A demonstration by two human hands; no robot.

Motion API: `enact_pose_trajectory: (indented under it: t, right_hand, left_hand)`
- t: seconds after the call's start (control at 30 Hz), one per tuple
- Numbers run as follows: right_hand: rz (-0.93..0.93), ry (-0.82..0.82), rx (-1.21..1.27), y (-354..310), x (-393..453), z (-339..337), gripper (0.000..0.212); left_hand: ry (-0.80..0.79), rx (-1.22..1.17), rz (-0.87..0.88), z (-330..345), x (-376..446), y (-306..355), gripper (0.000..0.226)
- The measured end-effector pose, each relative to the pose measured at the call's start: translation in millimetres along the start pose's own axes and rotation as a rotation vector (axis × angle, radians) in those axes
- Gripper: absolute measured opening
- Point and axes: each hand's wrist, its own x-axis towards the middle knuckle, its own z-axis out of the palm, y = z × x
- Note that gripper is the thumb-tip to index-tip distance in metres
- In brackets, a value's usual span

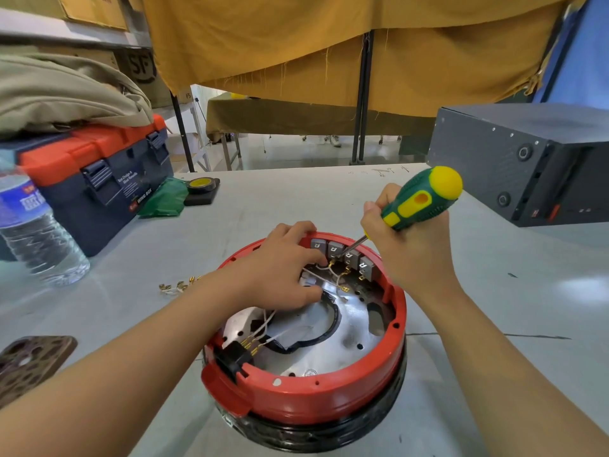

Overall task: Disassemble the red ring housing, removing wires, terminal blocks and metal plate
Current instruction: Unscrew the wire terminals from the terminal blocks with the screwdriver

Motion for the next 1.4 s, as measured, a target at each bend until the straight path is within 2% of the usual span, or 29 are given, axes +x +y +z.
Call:
enact_pose_trajectory:
  t: [0.23, 0.43, 0.63, 1.4]
  right_hand:
    - [-0.010, -0.054, 0.005, -1.4, 1.2, -2.3, 0.033]
    - [0.056, 0.016, 0.047, 1.1, 2.9, 1.0, 0.033]
    - [0.198, 0.102, 0.148, 7.9, 6.0, 0.4, 0.023]
    - [0.327, 0.169, 0.223, 13.4, 12.5, 2.5, 0.022]
  left_hand:
    - [0.008, -0.012, 0.023, 2.5, -3.3, -2.6, 0.043]
    - [0.008, -0.045, 0.038, 2.0, -3.6, -5.1, 0.039]
    - [0.045, -0.050, 0.025, 5.7, -4.7, -4.4, 0.037]
    - [0.055, 0.003, 0.028, 7.0, -5.9, -4.2, 0.039]
